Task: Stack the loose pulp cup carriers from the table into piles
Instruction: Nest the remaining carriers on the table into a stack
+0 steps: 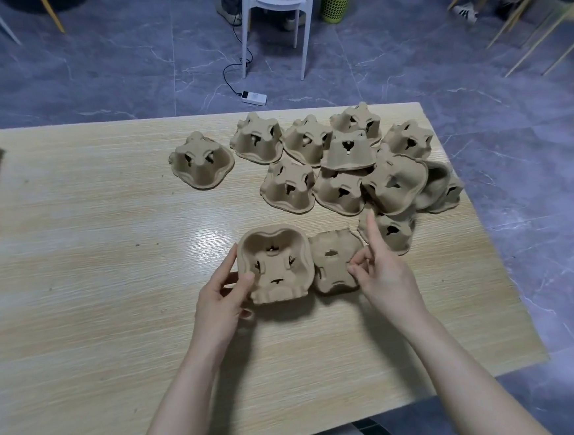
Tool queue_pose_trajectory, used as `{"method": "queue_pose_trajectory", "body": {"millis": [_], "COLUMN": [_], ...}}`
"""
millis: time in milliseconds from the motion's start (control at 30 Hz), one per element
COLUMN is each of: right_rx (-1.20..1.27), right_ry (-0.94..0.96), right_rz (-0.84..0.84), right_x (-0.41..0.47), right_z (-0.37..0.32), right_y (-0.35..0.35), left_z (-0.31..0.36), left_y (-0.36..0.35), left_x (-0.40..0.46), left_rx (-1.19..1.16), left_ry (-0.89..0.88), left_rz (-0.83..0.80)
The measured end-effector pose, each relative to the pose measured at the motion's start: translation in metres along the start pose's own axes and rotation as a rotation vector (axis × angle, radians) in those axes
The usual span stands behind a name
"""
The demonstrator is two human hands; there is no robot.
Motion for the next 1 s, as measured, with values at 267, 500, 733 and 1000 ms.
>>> {"method": "queue_pose_trajectory", "body": {"millis": [267,500,733,1000], "right_rx": [0.029,0.102,0.116,0.488], "right_ry": [0.119,0.014,-0.106,-0.042], "right_rz": [0.059,-0.003,0.102,0.208], "right_x": [-0.002,-0.003,0.009,-0.002], "right_z": [-0.007,0.0,-0.001,-0.015], "right_y": [0.008,0.001,0.015,0.036], "left_z": [0.0,0.0,0.001,0.005], "left_y": [-0.001,0.0,0.0,-0.005], "left_x": [0.001,-0.001,-0.001,-0.003], "left_rx": [-0.006,-0.004,0.012,0.016], "left_ry": [0.01,0.01,0.004,-0.012], "left_rz": [-0.003,0.002,-0.008,-0.068]}}
Point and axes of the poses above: each hand's wrist, its own x-axis towards the middle knuckle, its own y-axis out of the back of the hand, z = x × y, the point moved 1 cm from there along x, towards the middle knuckle, and after that the axes turned 14 degrees about z, right-handed, at the moved point
